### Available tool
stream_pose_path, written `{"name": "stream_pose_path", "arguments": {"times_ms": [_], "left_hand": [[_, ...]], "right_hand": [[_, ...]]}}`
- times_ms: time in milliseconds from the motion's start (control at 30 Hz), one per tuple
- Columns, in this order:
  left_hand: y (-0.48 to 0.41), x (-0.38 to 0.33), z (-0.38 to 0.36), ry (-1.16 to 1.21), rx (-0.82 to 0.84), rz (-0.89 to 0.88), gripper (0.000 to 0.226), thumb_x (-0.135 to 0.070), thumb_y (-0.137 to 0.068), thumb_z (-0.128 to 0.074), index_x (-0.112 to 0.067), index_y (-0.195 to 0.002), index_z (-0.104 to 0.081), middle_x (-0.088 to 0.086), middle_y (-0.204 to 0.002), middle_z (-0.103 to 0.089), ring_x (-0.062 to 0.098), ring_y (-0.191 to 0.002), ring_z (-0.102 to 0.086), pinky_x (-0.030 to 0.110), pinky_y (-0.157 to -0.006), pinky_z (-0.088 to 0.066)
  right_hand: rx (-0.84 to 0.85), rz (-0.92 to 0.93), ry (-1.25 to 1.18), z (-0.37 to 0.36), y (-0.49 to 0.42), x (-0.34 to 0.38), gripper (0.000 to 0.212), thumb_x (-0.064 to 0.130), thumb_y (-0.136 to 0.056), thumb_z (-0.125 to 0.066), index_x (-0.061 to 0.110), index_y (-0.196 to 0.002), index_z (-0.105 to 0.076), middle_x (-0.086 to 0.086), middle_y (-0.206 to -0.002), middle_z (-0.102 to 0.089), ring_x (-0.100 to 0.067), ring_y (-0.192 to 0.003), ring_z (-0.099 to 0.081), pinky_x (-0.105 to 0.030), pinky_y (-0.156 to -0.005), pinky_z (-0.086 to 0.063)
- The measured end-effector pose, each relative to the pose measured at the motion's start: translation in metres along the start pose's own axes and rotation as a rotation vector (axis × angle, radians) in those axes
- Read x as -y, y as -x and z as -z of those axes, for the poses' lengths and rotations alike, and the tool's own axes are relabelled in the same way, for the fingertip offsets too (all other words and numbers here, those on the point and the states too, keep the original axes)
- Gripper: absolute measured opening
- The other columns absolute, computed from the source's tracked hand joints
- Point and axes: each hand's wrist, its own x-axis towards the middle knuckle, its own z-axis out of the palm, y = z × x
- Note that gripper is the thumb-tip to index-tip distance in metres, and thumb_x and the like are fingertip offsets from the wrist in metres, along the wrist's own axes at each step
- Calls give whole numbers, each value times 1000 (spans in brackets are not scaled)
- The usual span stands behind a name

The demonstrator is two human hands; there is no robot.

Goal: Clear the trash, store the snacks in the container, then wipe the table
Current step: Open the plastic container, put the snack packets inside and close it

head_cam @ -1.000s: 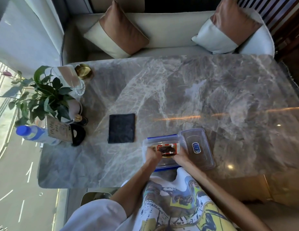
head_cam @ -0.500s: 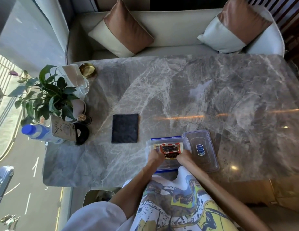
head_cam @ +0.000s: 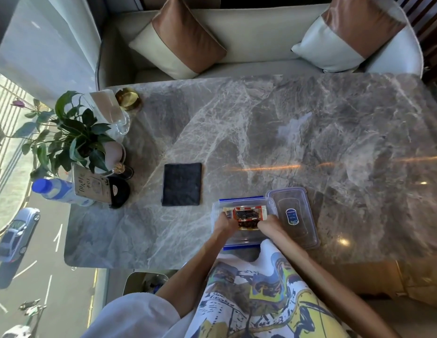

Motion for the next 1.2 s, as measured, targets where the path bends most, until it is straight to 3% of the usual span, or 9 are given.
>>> {"name": "stream_pose_path", "arguments": {"times_ms": [200, 367, 467, 600, 667, 733, 867, 967, 1200], "left_hand": [[-5, -38, 27, -243, -52, -222, 40, -10, -88, -45, -1, -126, -55, 17, -113, -65, 26, -100, -61, 39, -92, -53], [-14, -95, 5, -551, -68, -420, 39, -11, -93, -40, -9, -130, -54, 20, -125, -64, 36, -111, -62, 43, -94, -52], [-24, -131, -33, -712, 22, -507, 40, -7, -89, -43, -8, -126, -58, 21, -127, -62, 36, -117, -59, 42, -101, -48], [-34, -161, -89, -901, 158, -553, 45, -5, -87, -48, -3, -131, -55, 21, -137, -55, 35, -129, -51, 39, -109, -42], [-39, -165, -109, -999, 188, -539, 51, -7, -87, -50, -4, -138, -46, 23, -138, -53, 37, -129, -50, 41, -108, -42], [-43, -161, -122, -1060, 202, -499, 59, -10, -88, -52, -5, -145, -35, 25, -139, -51, 38, -129, -50, 41, -108, -40], [-53, -148, -135, -1040, 159, -439, 62, -8, -86, -55, -3, -144, -34, 24, -143, -43, 40, -133, -42, 44, -112, -36], [-57, -143, -135, -1010, 106, -455, 61, -9, -83, -56, -7, -142, -38, 19, -145, -41, 38, -135, -38, 48, -111, -35], [-40, -172, -112, -762, -55, -645, 56, -22, -92, -55, -13, -145, -38, 16, -145, -42, 37, -132, -41, 48, -110, -34]], "right_hand": [[-190, 224, -155, 30, 2, 8, 21, 19, -95, -54, 10, -105, -70, -9, -103, -72, -26, -100, -67, -29, -72, -51], [-333, 97, -395, 65, -16, -20, 22, 13, -93, -54, 6, -105, -72, -16, -104, -74, -26, -89, -67, -41, -84, -54], [-272, -78, -373, 71, -16, -63, 26, 13, -91, -53, 2, -105, -71, -17, -99, -73, -23, -84, -63, -39, -80, -54], [-258, -281, -414, 58, 1, -114, 37, 22, -88, -51, 11, -122, -62, -18, -112, -68, -35, -102, -65, -36, -83, -49], [-143, -361, -697, 49, 7, -130, 26, 15, -94, -49, 6, -114, -62, -15, -101, -61, -30, -92, -63, -31, -76, -47], [91, -349, -1096, 38, 14, -142, 26, 6, -100, -40, -3, -122, -52, -16, -111, -52, -28, -106, -55, -34, -96, -46], [100, -416, -1413, 28, 12, -146, 40, 1, -99, -42, -11, -137, -39, -27, -140, -45, -36, -136, -42, -42, -117, -32], [73, -438, -1466, 31, 6, -143, 40, 3, -98, -44, -5, -137, -43, -24, -127, -54, -34, -129, -49, -42, -114, -37], [-108, -273, -1310, 78, -11, -129, 40, 3, -97, -46, 10, -137, -46, -17, -133, -58, -31, -122, -56, -41, -101, -47]]}}
